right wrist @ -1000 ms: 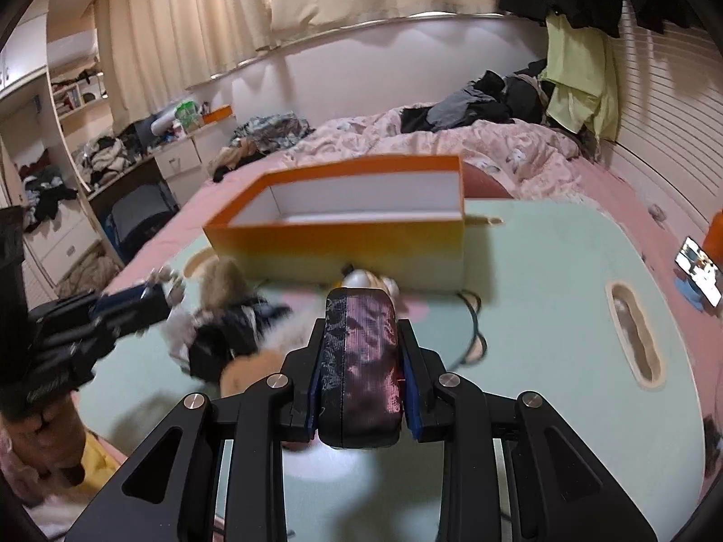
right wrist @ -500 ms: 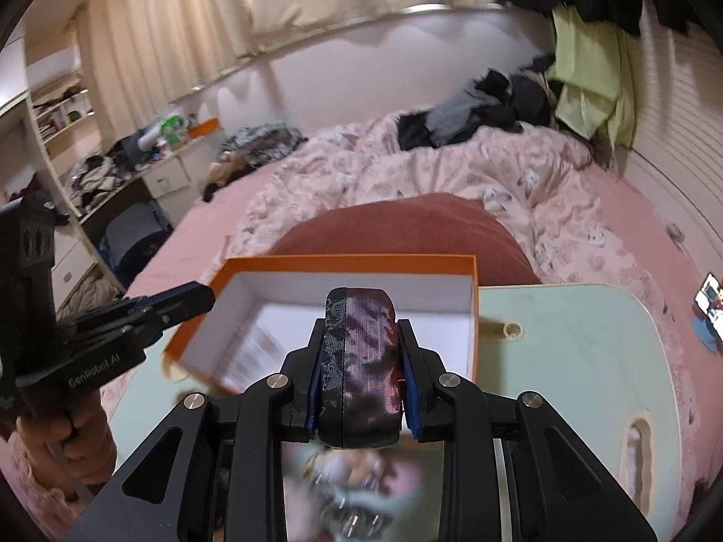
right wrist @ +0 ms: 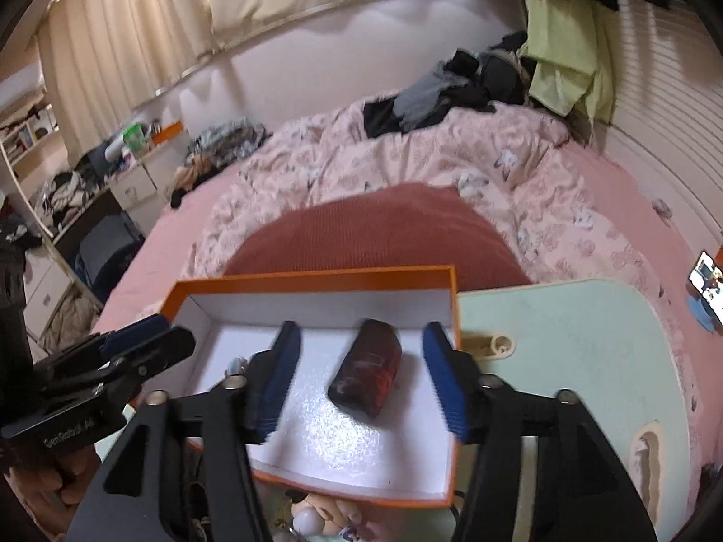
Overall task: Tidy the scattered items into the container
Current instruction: 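Lower the black pouch into the box and open the right gripper, then reach to the clear plastic bag and grasp it with the left gripper, then carry the clear bag into the box with the left gripper while the right carries the tan plush there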
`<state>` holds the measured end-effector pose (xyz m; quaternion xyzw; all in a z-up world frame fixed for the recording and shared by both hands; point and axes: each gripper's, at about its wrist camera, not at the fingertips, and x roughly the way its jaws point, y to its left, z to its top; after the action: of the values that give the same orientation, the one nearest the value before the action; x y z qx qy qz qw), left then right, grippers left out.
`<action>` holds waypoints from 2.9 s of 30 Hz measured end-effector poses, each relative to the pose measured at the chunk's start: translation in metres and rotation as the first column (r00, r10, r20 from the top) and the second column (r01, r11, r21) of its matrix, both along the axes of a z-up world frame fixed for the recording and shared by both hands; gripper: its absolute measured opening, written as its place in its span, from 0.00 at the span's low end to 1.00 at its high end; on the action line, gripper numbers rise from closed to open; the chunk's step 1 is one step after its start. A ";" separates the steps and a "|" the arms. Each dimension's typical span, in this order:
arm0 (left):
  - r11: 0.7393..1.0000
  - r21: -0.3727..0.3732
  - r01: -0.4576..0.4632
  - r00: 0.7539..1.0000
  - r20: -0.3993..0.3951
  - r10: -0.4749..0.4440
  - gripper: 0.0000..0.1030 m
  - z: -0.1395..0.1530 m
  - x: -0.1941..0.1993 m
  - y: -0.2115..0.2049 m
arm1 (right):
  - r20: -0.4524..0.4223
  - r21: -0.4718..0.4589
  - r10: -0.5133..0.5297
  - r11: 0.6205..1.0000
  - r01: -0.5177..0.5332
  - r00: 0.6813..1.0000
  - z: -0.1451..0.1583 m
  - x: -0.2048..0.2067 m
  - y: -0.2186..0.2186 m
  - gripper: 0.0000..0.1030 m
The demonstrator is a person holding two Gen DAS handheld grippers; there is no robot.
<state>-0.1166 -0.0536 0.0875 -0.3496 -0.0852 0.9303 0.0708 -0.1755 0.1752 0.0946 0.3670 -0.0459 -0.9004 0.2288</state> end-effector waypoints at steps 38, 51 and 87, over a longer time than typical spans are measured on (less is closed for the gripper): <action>0.977 -0.212 -0.029 0.997 0.064 0.043 0.99 -0.089 0.174 0.024 | 0.089 0.179 0.039 0.982 -0.054 0.995 -0.071 0.149 0.038 0.93; 0.996 -0.083 -0.018 1.000 -0.015 0.017 0.94 -0.069 0.173 0.002 | 0.059 0.294 0.086 0.951 -0.100 0.995 -0.077 0.155 0.022 1.00; 1.000 0.024 -0.015 0.999 -0.045 0.016 0.26 -0.043 0.161 -0.046 | 0.062 0.144 0.075 0.986 -0.083 0.995 -0.069 0.157 0.042 1.00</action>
<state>0.0445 -0.0997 0.0450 -0.3270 -0.0974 0.9374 0.0697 -0.0187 0.2174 0.0255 0.4097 0.0282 -0.8808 0.2355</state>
